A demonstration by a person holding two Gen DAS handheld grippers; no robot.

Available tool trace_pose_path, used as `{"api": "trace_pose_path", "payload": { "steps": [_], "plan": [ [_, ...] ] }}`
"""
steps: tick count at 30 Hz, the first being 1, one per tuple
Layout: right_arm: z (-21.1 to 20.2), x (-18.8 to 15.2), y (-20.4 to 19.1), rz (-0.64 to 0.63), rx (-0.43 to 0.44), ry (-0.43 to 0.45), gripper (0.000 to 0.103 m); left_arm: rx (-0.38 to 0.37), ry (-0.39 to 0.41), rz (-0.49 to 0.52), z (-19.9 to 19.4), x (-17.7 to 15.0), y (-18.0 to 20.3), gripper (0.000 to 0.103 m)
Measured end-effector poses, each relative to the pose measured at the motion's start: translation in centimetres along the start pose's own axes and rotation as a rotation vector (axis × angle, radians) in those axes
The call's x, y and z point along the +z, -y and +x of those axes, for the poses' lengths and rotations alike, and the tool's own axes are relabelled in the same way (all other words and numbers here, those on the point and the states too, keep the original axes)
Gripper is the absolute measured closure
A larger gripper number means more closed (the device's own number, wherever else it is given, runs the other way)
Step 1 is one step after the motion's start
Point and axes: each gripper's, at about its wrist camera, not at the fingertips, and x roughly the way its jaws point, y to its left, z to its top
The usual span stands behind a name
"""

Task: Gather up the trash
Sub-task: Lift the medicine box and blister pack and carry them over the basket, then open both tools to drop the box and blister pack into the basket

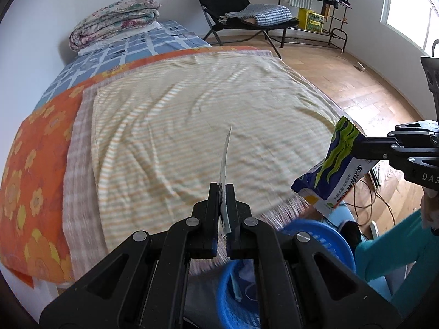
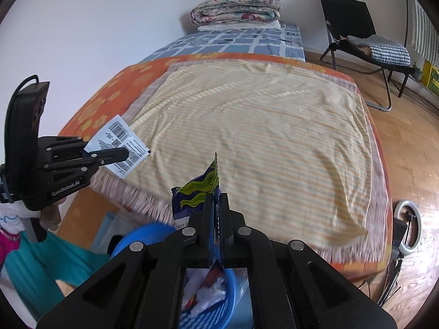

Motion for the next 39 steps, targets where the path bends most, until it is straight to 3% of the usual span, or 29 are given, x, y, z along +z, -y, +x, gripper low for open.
{"api": "trace_pose_path", "payload": {
  "steps": [21, 39],
  "plan": [
    [0.5, -8.7, -2.2, -0.031, -0.001, -0.113, 0.102, -0.035, -0.117, -0.002, 0.5, -9.7, 4.2, 0.102],
    [2.7, -11.8, -1.1, 0.063, 0.032, -0.226, 0.101, -0.047, -0.211, -0.003, 2.2, -12.5, 5.0, 0.102]
  ]
}}
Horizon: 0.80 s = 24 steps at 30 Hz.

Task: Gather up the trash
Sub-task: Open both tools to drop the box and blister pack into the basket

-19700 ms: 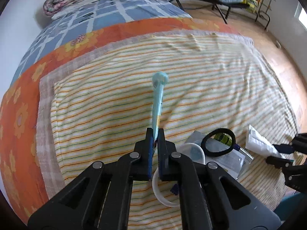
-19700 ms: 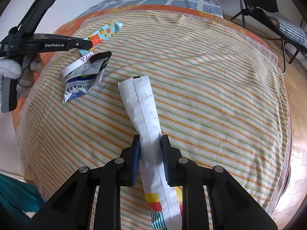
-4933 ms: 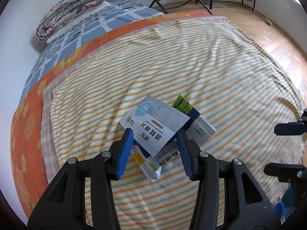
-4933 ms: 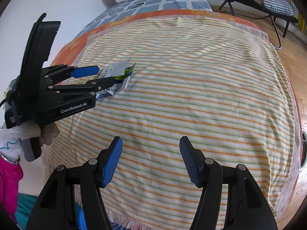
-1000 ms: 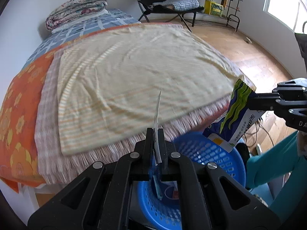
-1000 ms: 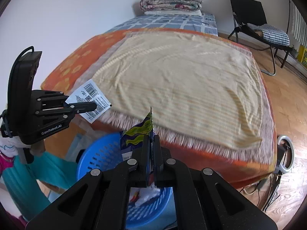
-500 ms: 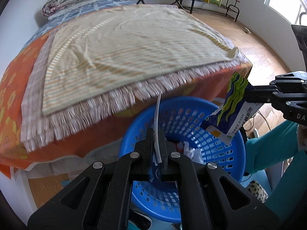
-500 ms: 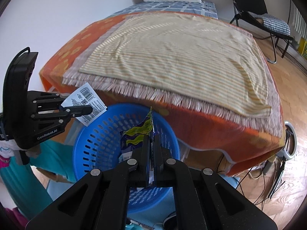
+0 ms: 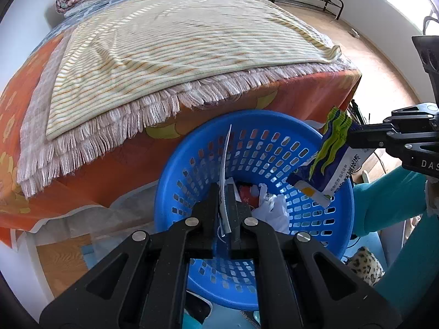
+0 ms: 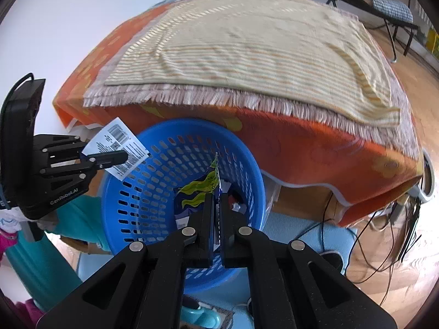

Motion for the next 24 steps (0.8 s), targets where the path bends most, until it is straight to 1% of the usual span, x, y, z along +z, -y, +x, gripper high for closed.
{"api": "trace_pose_path", "payload": {
  "steps": [6, 7, 9, 10, 11, 18, 19, 20, 21, 22, 23, 24],
  "plan": [
    [0.6, -0.2, 0.6, 0.046, 0.012, -0.031, 0.099, 0.002, -0.023, -0.002, 0.4, -0.1, 0.1, 0.101],
    [0.7, -0.2, 0.7, 0.05, 0.012, -0.034, 0.098, 0.002, -0.025, 0.0, 0.5, -0.1, 0.1, 0.098],
    [0.7, -0.2, 0.8, 0.056, 0.014, -0.038, 0.098, 0.005, -0.025, 0.004, 0.5, -0.1, 0.2, 0.084],
    [0.8, -0.3, 0.8, 0.059, 0.018, -0.041, 0.098, 0.005, -0.023, 0.005, 0.4, -0.2, 0.2, 0.072],
    [0.9, -0.3, 0.8, 0.061, 0.018, -0.045, 0.098, 0.007, -0.019, 0.006, 0.4, -0.2, 0.2, 0.067],
    [1.4, -0.4, 0.6, 0.056, 0.013, -0.068, 0.096, 0.012, -0.027, 0.004, 0.6, -0.2, 0.2, 0.067],
    [1.4, -0.4, 0.6, 0.056, 0.011, -0.07, 0.091, 0.012, -0.029, 0.002, 0.7, -0.2, 0.2, 0.067],
    [1.5, -0.4, 0.6, 0.058, 0.011, -0.072, 0.081, 0.014, -0.029, 0.0, 0.6, -0.2, 0.2, 0.067],
    [1.4, -0.4, 0.7, 0.059, 0.01, -0.07, 0.074, 0.015, -0.027, 0.0, 0.6, -0.2, 0.1, 0.067],
    [1.3, -0.3, 0.6, 0.06, 0.005, -0.063, 0.062, 0.017, -0.025, -0.001, 0.5, -0.2, 0.1, 0.067],
    [1.2, -0.3, 0.6, 0.059, 0.001, -0.056, 0.055, 0.018, -0.024, -0.003, 0.5, -0.1, 0.1, 0.067],
    [1.1, -0.3, 0.6, 0.058, -0.003, -0.05, 0.055, 0.018, -0.022, -0.006, 0.4, -0.1, 0.0, 0.067]
  ]
}}
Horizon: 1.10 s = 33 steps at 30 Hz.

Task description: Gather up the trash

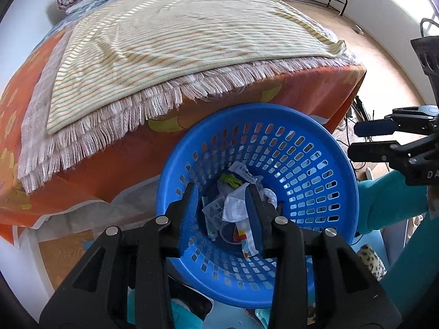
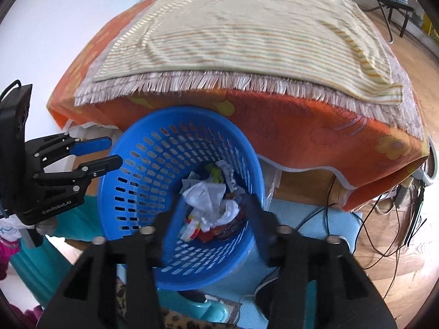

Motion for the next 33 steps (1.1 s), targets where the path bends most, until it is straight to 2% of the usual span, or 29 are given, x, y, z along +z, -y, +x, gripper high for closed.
{"api": "trace_pose_path", "payload": {
  "steps": [8, 11, 13, 17, 19, 22, 29, 33],
  "plan": [
    [-0.4, 0.6, -0.4, -0.013, -0.029, 0.008, 0.054, 0.007, 0.038, -0.017, -1.1, 0.9, -0.3, 0.058],
    [-0.8, 0.9, -0.9, -0.03, -0.044, 0.019, 0.053, 0.009, 0.053, -0.028, -1.6, 1.4, -0.4, 0.049],
    [-1.2, 1.1, -1.1, -0.04, -0.056, 0.032, 0.052, 0.009, 0.063, -0.033, -2.0, 1.8, -0.4, 0.049],
    [-2.2, 2.0, -1.3, -0.054, -0.079, 0.067, 0.045, 0.009, 0.092, -0.043, -3.1, 3.1, -0.5, 0.049],
    [-2.8, 2.6, -1.4, -0.055, -0.081, 0.086, 0.045, 0.008, 0.106, -0.049, -3.6, 3.8, -0.6, 0.048],
    [-3.7, 3.6, -1.3, -0.057, -0.085, 0.113, 0.044, 0.017, 0.136, -0.051, -4.7, 5.0, -0.9, 0.039],
    [-6.2, 6.6, -0.8, -0.043, -0.085, 0.19, 0.044, 0.04, 0.213, -0.059, -7.5, 8.3, -2.0, 0.038],
    [-7.5, 8.2, -0.6, -0.039, -0.079, 0.233, 0.043, 0.042, 0.257, -0.084, -9.0, 9.9, -2.7, 0.029]
  ]
}}
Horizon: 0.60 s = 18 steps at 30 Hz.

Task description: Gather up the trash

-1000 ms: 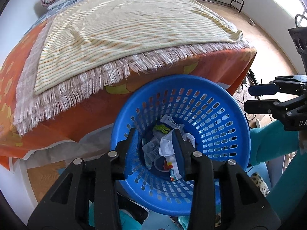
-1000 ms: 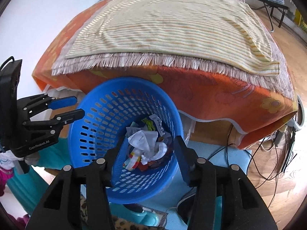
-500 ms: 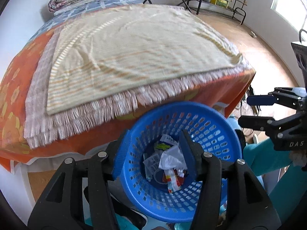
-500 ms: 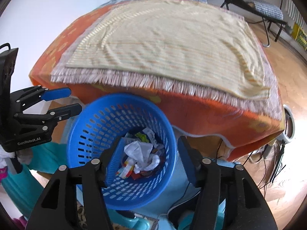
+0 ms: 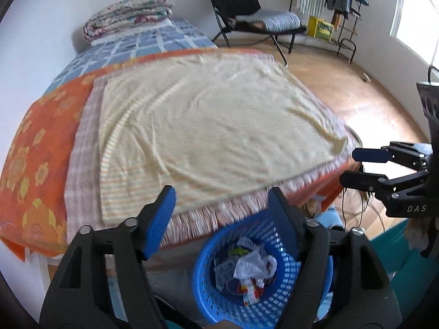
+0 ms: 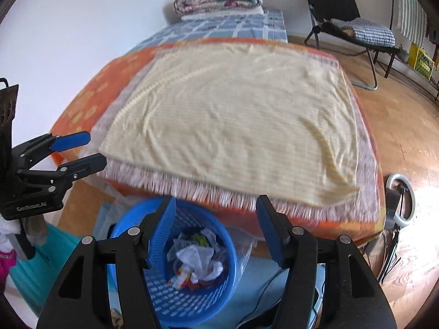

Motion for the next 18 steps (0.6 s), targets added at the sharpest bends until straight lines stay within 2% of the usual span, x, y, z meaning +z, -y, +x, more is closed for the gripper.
{"api": "trace_pose_path", "payload": {
  "steps": [10, 18],
  "plan": [
    [-0.9, 3.4, 1.0, 0.013, 0.001, 0.073, 0.035, 0.004, 0.074, -0.023, -1.1, 4.0, -0.7, 0.025],
    [-0.2, 5.8, 1.9, 0.029, 0.007, 0.098, 0.035, 0.005, 0.082, -0.035, -0.5, 5.6, -1.3, 0.025]
  ]
}}
